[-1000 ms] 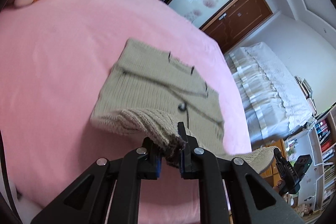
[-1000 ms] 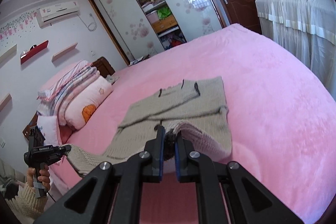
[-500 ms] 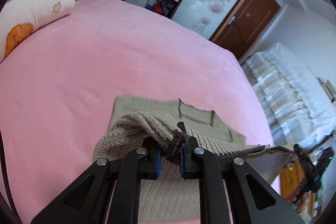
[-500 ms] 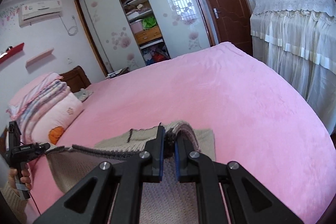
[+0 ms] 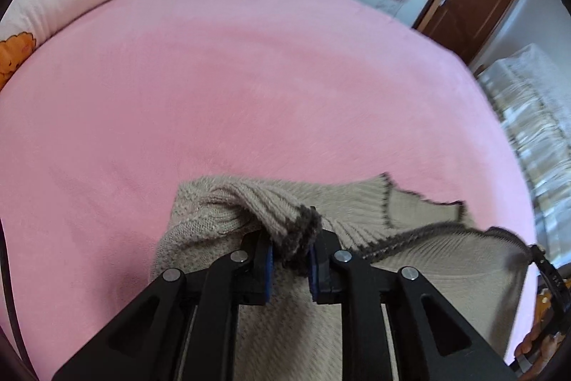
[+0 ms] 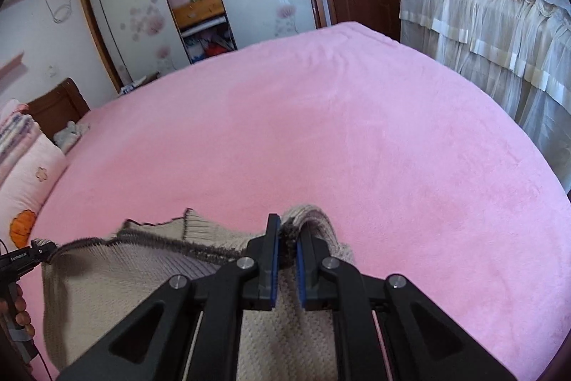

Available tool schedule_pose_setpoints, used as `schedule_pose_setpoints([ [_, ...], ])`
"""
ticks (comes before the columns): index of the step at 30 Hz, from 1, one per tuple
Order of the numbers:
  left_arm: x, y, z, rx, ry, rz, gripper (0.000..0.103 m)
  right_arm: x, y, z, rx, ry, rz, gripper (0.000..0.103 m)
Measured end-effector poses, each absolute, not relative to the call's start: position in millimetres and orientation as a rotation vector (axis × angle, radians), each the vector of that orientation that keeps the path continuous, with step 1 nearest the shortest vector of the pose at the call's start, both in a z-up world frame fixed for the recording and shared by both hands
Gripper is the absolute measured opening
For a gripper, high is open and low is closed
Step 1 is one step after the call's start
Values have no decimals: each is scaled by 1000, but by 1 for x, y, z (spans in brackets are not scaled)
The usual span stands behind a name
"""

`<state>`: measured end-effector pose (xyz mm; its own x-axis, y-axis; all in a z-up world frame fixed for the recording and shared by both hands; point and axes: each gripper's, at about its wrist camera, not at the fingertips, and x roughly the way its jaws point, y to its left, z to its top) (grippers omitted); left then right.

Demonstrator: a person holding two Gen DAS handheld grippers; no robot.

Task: Fold large clothes
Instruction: 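Lay the hem down on the cardigan and open both grippers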

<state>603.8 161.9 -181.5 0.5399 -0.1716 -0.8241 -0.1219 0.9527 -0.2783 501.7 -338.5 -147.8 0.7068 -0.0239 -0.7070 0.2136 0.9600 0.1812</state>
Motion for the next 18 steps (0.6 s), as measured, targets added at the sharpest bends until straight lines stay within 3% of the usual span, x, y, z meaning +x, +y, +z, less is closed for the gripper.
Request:
schedule_pose_setpoints([
  [4,605,159,-198,-312,1050,-60,27,510,-348,-166,337,863,-132,14],
  [6,602,160,-192,-328,1047,-101,41,509,-353,-165,377,865,-108,25],
  [8,595,163,-181,-337,1018,-120,59,500,-354,-157,397,840,-85,51],
  [9,591,165,-173,-338,993,-116,70,494,-356,-151,408,818,-67,55],
  [10,586,169,-164,-339,964,-115,75,488,-357,-144,418,800,-53,59],
  [14,572,182,-130,-311,874,-118,75,467,-369,-120,427,738,-41,59],
  [18,570,191,-129,-206,866,-33,75,469,-371,-115,342,735,-75,59],
])
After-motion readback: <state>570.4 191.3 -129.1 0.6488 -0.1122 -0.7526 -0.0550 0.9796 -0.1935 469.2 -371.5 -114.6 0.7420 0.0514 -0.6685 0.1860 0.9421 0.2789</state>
